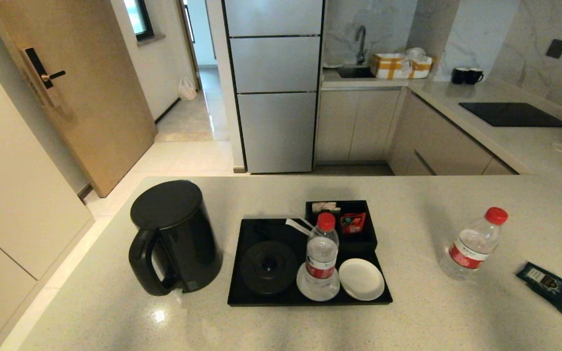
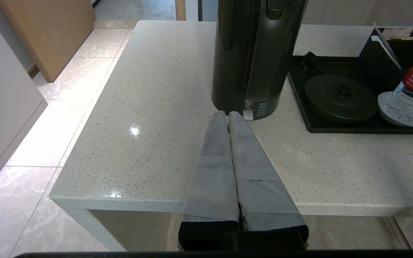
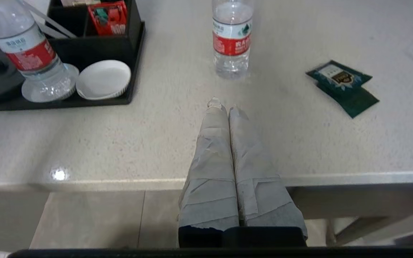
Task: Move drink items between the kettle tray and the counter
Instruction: Return the tea bag to its original position
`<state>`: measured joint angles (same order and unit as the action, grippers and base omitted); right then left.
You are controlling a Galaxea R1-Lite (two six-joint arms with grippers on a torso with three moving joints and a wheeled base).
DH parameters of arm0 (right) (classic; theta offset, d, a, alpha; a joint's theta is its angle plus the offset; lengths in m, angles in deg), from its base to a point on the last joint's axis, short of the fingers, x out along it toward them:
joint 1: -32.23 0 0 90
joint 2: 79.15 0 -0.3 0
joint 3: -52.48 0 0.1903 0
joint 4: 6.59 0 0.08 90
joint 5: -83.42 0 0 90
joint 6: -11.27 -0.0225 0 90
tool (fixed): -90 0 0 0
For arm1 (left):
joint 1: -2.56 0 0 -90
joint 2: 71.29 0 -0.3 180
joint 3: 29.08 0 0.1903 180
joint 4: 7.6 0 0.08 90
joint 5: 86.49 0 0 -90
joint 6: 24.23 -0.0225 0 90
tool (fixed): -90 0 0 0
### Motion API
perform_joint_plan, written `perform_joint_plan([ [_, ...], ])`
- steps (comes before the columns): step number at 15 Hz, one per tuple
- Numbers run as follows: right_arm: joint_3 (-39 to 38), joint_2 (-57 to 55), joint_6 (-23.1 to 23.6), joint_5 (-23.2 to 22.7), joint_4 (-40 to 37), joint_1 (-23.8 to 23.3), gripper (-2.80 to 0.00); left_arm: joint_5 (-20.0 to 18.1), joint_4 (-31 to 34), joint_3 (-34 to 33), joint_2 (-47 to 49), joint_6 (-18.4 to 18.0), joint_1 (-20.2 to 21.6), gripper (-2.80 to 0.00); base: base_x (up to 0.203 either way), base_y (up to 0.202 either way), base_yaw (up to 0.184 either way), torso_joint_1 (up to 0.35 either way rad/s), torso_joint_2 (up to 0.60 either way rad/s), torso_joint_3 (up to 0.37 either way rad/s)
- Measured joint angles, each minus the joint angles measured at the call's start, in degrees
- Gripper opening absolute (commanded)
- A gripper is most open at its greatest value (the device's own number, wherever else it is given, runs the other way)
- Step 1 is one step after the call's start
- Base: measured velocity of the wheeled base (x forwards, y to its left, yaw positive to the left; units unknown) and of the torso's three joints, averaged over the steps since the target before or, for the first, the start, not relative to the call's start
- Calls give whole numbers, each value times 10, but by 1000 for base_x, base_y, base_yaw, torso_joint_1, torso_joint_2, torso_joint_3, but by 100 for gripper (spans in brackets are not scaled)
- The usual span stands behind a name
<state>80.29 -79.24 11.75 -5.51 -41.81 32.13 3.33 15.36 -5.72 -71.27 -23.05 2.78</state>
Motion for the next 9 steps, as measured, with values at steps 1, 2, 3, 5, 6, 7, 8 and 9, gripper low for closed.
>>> perform_joint_plan([
  [1, 13, -4, -1, 1, -2, 0, -280, 0, 0, 0, 0, 0, 0, -280, 0, 0, 0, 0, 0, 0],
  [2, 35, -17, -6, 3, -3, 0, -280, 0, 0, 0, 0, 0, 0, -280, 0, 0, 0, 0, 0, 0],
  [3, 65, -43, -20, 3, -3, 0, -280, 0, 0, 0, 0, 0, 0, -280, 0, 0, 0, 0, 0, 0],
  [5, 131, -114, -57, 4, -3, 0, -280, 0, 0, 0, 0, 0, 0, -280, 0, 0, 0, 0, 0, 0],
  [6, 160, -159, -72, 5, -7, -1, -280, 0, 0, 0, 0, 0, 0, -280, 0, 0, 0, 0, 0, 0],
  [7, 182, -204, -86, 10, -10, -2, -280, 0, 0, 0, 0, 0, 0, -280, 0, 0, 0, 0, 0, 0],
  [8, 203, -256, -109, 20, -13, -5, -280, 0, 0, 0, 0, 0, 0, -280, 0, 0, 0, 0, 0, 0],
  [9, 219, -306, -137, 33, -15, -9, -280, 0, 0, 0, 0, 0, 0, -280, 0, 0, 0, 0, 0, 0],
])
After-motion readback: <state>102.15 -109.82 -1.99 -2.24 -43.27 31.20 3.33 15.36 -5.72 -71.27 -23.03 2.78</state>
